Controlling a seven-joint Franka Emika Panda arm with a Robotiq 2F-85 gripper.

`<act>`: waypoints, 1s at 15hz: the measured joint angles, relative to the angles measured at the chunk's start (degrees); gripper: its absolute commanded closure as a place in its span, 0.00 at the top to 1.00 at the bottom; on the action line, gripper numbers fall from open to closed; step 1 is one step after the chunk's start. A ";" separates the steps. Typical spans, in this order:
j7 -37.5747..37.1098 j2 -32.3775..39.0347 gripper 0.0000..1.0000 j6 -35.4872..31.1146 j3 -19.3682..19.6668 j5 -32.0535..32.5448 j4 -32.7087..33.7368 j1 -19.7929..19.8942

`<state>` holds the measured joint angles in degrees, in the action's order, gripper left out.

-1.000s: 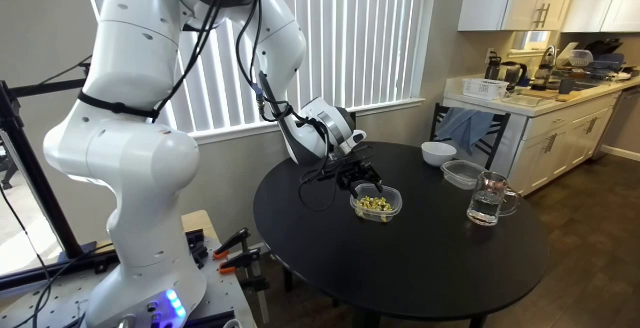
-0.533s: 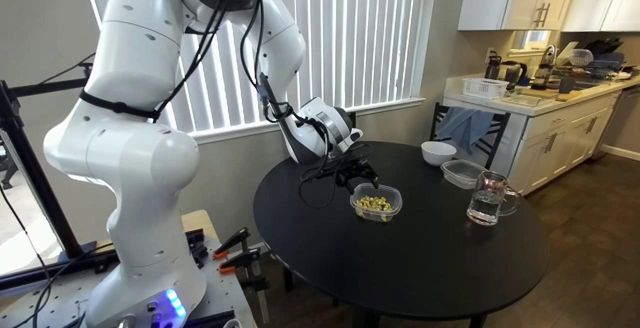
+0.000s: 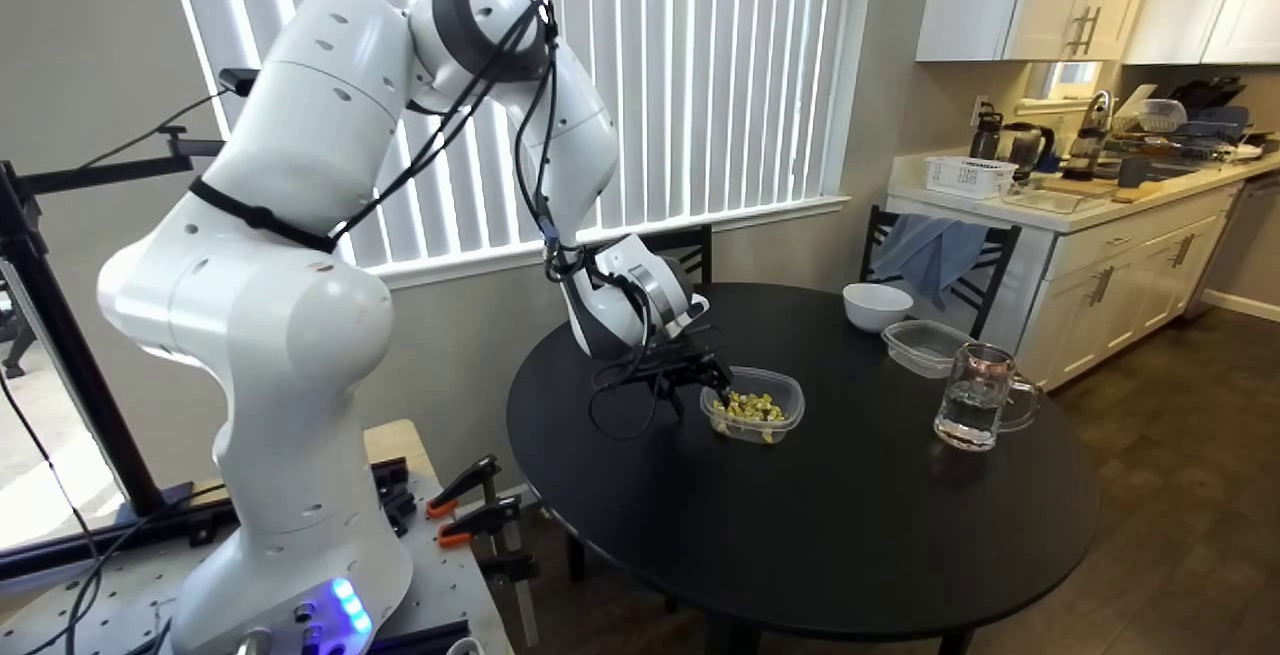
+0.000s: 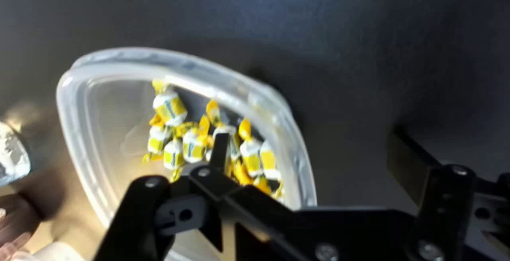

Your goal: Pour the contents of the lunchbox onto the table

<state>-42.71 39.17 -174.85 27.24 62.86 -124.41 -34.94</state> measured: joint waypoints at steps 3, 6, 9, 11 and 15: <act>1.12 3.53 0.54 0.29 -1.39 -0.08 1.73 2.73; 2.51 3.66 0.35 1.35 -1.39 -0.08 3.56 3.98; 2.97 3.65 0.15 2.08 -1.37 -0.05 5.18 4.14; 2.97 3.62 0.08 2.25 -1.37 -0.02 6.23 4.04; 2.97 3.62 0.09 2.32 -1.34 0.10 7.60 3.97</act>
<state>-39.74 42.79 -172.53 25.90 62.97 -116.81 -30.97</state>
